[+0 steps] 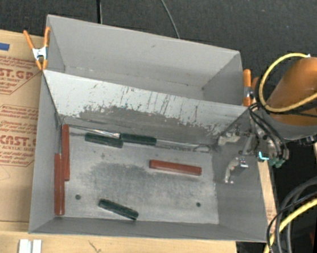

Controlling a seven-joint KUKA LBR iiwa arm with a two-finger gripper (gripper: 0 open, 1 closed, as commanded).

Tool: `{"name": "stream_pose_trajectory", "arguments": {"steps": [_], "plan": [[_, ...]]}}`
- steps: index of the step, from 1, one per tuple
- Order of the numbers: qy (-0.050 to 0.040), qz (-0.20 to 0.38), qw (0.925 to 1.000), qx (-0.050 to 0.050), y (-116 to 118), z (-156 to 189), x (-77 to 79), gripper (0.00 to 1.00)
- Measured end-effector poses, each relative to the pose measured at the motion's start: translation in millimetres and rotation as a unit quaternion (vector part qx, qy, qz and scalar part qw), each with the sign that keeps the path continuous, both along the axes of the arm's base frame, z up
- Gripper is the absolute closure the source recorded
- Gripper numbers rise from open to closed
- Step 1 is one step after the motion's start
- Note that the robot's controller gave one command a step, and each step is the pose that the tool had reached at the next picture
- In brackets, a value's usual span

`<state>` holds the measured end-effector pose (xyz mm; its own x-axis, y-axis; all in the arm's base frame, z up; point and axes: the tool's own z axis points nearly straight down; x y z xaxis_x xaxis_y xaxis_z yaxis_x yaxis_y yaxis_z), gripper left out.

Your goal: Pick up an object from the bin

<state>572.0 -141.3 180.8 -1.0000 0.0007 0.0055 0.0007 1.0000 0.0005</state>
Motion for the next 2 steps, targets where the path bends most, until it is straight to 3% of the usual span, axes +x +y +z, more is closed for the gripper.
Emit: {"name": "stream_pose_trajectory", "arguments": {"steps": [1, 2], "plan": [[-0.0038, 0.001, 1.0, -0.001, 1, 4, 1.9, 0.0], [-0.0073, -0.015, 0.9999, -0.001, 16, -48, 6.5, 0.0]]}}
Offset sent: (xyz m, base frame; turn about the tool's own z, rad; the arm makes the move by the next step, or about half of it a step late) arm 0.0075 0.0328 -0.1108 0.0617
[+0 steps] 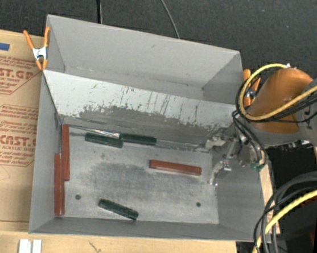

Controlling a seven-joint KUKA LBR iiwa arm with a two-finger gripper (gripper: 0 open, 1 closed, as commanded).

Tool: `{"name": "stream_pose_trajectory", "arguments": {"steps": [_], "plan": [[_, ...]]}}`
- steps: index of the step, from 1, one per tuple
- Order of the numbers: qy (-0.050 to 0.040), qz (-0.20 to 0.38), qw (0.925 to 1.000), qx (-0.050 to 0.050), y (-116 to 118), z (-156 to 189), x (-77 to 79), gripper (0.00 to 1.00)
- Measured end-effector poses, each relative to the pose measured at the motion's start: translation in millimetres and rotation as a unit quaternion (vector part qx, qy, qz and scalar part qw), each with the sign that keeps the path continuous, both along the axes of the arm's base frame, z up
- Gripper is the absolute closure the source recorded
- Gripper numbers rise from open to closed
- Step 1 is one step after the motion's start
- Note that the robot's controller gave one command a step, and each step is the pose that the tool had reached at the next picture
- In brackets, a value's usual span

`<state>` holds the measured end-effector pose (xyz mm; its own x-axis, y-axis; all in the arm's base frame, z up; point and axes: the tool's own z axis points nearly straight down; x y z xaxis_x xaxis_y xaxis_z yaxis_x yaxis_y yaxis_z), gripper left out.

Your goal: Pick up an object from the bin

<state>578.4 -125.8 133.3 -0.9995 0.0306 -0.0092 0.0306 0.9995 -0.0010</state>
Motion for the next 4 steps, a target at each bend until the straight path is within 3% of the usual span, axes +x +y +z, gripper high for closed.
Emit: {"name": "stream_pose_trajectory", "arguments": {"steps": [1, 2, 3, 4], "plan": [[0.0039, -0.075, 0.9972, 0.001, 13, -54, -8.0, 1.0], [0.0039, -0.075, 0.9972, 0.001, 13, -54, -8.0, 1.0], [0.0016, -0.13, 0.9915, 0.001, 80, -57, -7.1, 0.0], [0.0005, -0.13, 0.9916, 0.001, 87, -57, -6.2, 0.0]]}}
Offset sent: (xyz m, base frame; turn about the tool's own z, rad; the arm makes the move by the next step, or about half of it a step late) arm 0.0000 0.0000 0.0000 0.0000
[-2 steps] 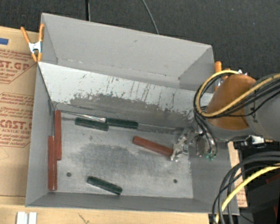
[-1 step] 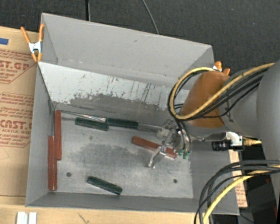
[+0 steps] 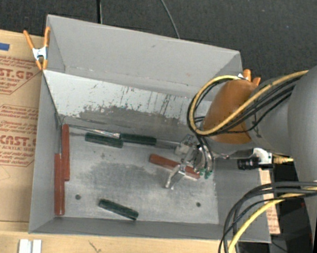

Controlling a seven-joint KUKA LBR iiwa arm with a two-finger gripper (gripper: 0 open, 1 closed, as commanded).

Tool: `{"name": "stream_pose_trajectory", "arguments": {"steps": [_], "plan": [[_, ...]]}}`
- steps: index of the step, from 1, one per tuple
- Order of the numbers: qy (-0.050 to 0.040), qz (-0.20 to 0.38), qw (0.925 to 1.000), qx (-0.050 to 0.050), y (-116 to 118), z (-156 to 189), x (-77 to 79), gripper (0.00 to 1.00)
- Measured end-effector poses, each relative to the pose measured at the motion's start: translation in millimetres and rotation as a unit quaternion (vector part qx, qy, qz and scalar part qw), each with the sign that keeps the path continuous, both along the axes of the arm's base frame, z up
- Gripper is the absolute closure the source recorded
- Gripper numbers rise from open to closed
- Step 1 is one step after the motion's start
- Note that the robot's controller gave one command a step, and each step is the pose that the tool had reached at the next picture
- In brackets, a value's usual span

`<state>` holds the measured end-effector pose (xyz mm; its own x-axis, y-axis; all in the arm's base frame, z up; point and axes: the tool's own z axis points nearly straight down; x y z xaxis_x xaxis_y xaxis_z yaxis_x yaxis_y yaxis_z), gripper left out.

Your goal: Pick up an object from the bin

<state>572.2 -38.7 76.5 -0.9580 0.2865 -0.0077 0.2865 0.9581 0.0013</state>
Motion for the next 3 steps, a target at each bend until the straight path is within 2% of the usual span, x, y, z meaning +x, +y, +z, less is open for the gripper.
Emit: {"name": "stream_pose_trajectory", "arguments": {"steps": [1, 2, 3], "plan": [[-0.004, 0.128, 0.9918, -0.003, -5, 1, 24.9, 1.0], [-0.004, 0.128, 0.9918, -0.003, -5, 1, 24.9, 1.0], [0.0018, 0.138, 0.9904, -0.001, 17, 146, 22.9, 1.0]]}}
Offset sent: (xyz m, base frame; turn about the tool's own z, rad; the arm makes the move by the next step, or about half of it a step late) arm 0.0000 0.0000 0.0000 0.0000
